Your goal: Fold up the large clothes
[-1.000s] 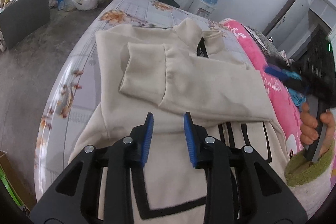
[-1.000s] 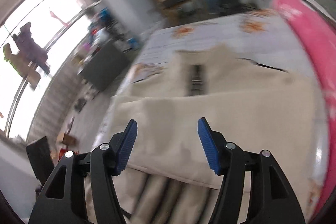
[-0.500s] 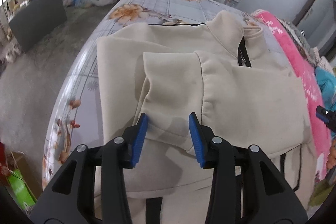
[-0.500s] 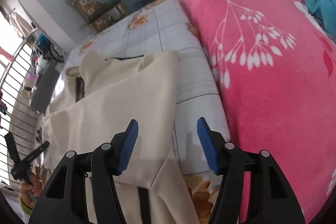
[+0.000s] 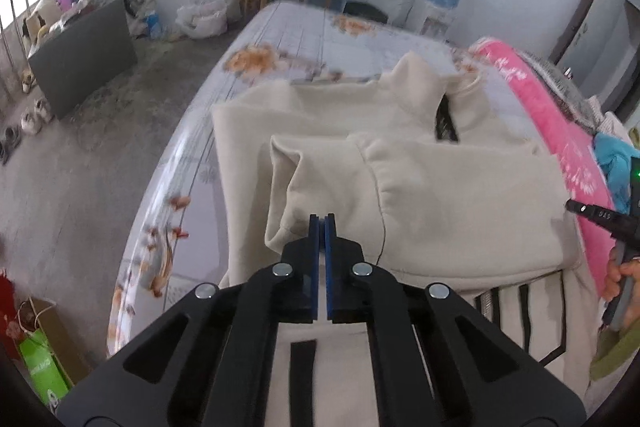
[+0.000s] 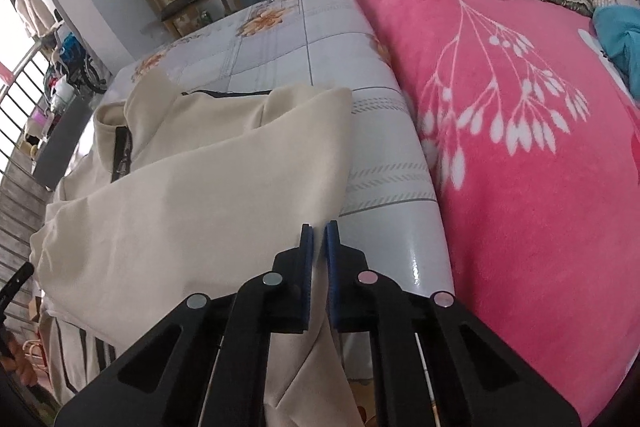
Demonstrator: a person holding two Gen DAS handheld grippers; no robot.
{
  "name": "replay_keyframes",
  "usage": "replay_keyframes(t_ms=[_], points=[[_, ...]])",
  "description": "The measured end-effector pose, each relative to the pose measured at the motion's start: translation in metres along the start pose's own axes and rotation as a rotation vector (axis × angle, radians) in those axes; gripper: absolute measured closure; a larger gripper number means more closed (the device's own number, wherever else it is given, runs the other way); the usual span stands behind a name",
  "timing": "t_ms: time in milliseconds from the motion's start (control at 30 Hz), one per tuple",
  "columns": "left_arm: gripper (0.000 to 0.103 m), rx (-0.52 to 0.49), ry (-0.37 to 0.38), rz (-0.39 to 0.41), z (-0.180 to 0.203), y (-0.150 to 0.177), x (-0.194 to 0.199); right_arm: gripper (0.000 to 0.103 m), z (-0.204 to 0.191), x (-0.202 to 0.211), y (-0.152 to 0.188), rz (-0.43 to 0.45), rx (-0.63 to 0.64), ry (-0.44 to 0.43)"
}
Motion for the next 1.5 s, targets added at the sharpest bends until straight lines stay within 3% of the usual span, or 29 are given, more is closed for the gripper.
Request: replay_keyframes(t_ms=[133,300,367,433,500,567,667,767,833,867,900,1033,1133,1333,1400,1500], points=[[0.097,-0.001,-0.011,-0.049,-0.005,0.015,-0.021,0.096,0.002,-0.008,0.000,0.011,0.041,0.059],[0.084,-0.018,-0.012,0.007,-0.007,0.010,-0.010,0.096,0.017,0.002,-0.006,0.036,0.068,0.152],[0.077,-0.032,-0.011,0.060,-0.007,0.008,-0.001,0.096,0.021,0.020,-0.008,0.052,0.055,0.131],[0.076,-0.044,0.003,0.109,-0.006,0.008,0.006,0.092,0.016,0.040,-0.005,0.062,0.084,0.096],[0.075,-0.055,0.038,0.132,-0.001,0.006,0.010,0.068,0.006,0.061,0.005,0.062,0.143,0.051],[0.075,-0.082,0.039,0.113,0.005,0.008,0.003,0.059,-0.009,0.077,0.024,0.048,0.215,-0.015],[0.075,-0.110,0.042,0.064,0.013,0.014,-0.015,0.059,-0.025,0.079,0.057,-0.017,0.355,-0.028],[0.075,-0.128,0.045,0.031,0.018,0.022,-0.029,0.062,-0.028,0.064,0.083,-0.086,0.469,0.043],[0.076,-0.138,0.035,0.018,0.023,0.026,-0.032,0.068,-0.023,0.060,0.084,-0.079,0.502,0.100],[0.076,-0.139,0.035,0.018,0.024,0.027,-0.032,0.069,-0.019,0.061,0.081,-0.074,0.474,0.098],[0.076,-0.139,0.035,0.018,0.027,0.030,-0.031,0.077,-0.010,0.064,0.073,-0.059,0.398,0.081],[0.075,-0.130,0.047,0.005,0.028,0.037,-0.031,0.078,0.019,0.060,0.062,-0.043,0.234,0.069],[0.075,-0.135,0.044,0.007,0.028,0.040,-0.033,0.078,0.017,0.058,0.068,-0.004,0.281,0.124],[0.075,-0.136,0.049,0.008,0.027,0.042,-0.031,0.067,0.016,0.084,0.070,0.030,0.192,0.236],[0.075,-0.147,0.049,0.009,0.028,0.042,-0.031,0.056,0.012,0.097,0.075,0.039,0.189,0.264],[0.075,-0.158,0.049,0.011,0.028,0.043,-0.031,0.051,-0.009,0.121,0.080,0.080,0.175,0.236]])
Point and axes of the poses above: each gripper's, at about its wrist camera, not at the fingertips, and x roughly against the way its jaws point, z to its right, y to its underside, the point moved 5 cm from there along -x, roughly the way its jaws point, and after that the axes turned 13 degrees about z, right-handed, at the moved point
